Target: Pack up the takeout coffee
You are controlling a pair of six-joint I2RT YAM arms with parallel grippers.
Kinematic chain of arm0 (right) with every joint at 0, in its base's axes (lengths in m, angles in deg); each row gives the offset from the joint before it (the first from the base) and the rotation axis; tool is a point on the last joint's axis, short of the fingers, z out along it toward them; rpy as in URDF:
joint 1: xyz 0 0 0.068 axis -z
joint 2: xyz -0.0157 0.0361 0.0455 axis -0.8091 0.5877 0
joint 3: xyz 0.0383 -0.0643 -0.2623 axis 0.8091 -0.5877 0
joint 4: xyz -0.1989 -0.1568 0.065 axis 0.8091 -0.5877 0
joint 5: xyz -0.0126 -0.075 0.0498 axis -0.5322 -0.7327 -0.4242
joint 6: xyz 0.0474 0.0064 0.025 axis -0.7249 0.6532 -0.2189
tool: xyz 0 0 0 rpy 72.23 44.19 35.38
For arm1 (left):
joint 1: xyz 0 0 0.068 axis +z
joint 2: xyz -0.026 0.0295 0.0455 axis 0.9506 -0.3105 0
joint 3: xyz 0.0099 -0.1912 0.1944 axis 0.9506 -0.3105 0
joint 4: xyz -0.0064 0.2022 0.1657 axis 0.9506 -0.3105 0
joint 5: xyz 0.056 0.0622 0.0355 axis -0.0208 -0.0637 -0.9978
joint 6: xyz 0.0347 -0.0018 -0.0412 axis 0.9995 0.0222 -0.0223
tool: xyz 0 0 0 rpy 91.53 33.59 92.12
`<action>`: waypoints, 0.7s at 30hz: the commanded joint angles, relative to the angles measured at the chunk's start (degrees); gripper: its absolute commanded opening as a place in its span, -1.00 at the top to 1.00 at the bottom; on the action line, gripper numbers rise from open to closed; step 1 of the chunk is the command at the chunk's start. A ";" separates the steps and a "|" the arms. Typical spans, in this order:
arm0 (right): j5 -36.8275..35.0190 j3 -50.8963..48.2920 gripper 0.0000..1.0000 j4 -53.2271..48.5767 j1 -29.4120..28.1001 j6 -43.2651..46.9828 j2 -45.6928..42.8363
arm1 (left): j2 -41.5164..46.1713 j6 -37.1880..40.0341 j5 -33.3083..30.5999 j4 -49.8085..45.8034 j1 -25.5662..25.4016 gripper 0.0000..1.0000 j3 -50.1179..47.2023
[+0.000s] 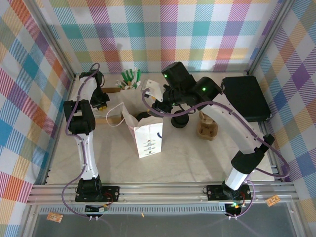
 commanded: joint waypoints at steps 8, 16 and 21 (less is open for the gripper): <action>2.12 -1.03 -0.16 1.61 0.32 0.65 -2.93 | 5.83 0.53 -1.44 -2.84 0.54 0.95 2.25; 3.97 -0.79 -0.16 1.86 0.28 1.22 -2.94 | 8.13 0.51 -0.31 -2.94 0.54 0.87 3.36; 4.29 -1.00 -0.16 1.47 0.33 1.64 -3.49 | 7.81 0.53 0.42 -3.02 0.54 0.83 3.30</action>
